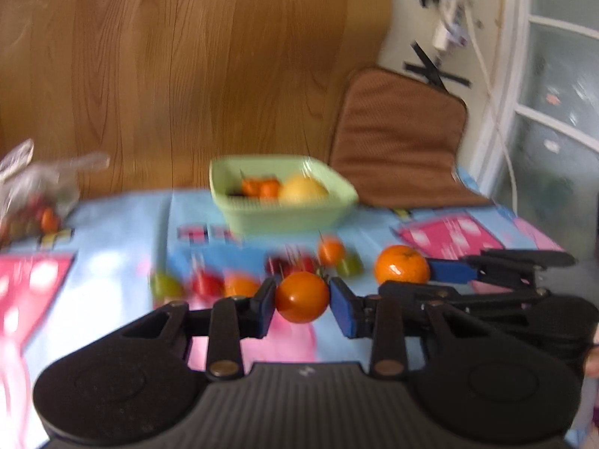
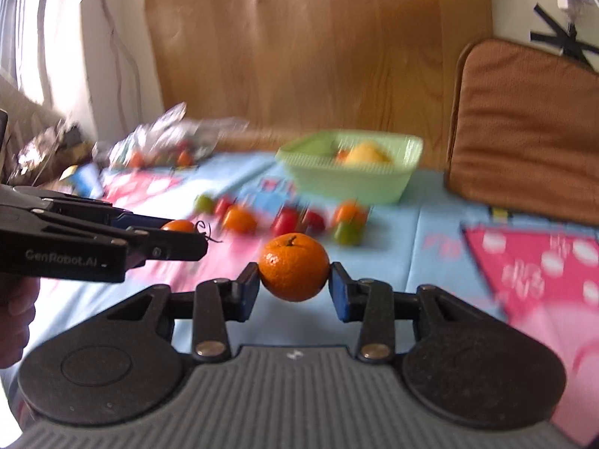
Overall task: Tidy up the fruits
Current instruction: 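Lower both fruits into the green bowl and open both grippers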
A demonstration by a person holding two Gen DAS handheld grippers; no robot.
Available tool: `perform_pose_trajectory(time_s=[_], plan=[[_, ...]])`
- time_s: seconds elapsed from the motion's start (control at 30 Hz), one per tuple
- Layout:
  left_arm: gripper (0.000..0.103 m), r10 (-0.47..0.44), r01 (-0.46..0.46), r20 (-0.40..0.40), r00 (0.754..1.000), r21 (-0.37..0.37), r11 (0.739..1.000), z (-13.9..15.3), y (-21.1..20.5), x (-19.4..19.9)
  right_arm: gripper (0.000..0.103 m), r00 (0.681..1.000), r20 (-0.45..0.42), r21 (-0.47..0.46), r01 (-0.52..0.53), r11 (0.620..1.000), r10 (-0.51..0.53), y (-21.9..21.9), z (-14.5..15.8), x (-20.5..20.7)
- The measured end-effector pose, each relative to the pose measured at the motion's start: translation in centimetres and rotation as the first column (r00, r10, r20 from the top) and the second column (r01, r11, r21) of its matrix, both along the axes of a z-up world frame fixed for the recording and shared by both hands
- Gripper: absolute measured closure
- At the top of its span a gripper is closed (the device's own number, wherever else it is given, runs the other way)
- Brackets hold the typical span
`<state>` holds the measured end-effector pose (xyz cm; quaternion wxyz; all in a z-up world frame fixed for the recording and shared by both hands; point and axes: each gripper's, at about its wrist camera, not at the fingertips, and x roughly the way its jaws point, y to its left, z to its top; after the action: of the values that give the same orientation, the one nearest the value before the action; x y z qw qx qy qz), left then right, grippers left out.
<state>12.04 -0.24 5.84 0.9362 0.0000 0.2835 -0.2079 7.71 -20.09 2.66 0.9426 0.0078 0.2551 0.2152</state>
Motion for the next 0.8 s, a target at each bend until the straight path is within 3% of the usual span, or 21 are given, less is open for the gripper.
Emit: perform_pose_trajectory(time_s=[0.2,0.4,0.63,0.8], plan=[[0.071,0.065,-0.065,0.014,0.998,0.007,0.998,1.4,-1.9,9.4,0.060,0.993,0.080,0.011,0.088,0.996,-0.088,-1.2,1.9,7.8],[0.071,0.103,-0.102,-0.021,0.994,0.039,0.994,-0.1,-3.5,14.8,0.060,0.989,0.049,0.032,0.140,0.990,-0.142,-2.3,0.9,14.1],[0.065,0.127,-0.124,-0.049,0.991,0.062,0.990,-1.6,-4.3,16.5,0.059,0.983,-0.028,0.122,0.185,0.975,-0.183,-3.3,-0.6,18.0],[0.065,0.129,-0.128,-0.041,0.991,0.035,0.991,-0.8,-2.9,15.1,0.059,0.981,0.010,0.129,0.191,0.973,-0.194,-3.7,0.0,16.8]])
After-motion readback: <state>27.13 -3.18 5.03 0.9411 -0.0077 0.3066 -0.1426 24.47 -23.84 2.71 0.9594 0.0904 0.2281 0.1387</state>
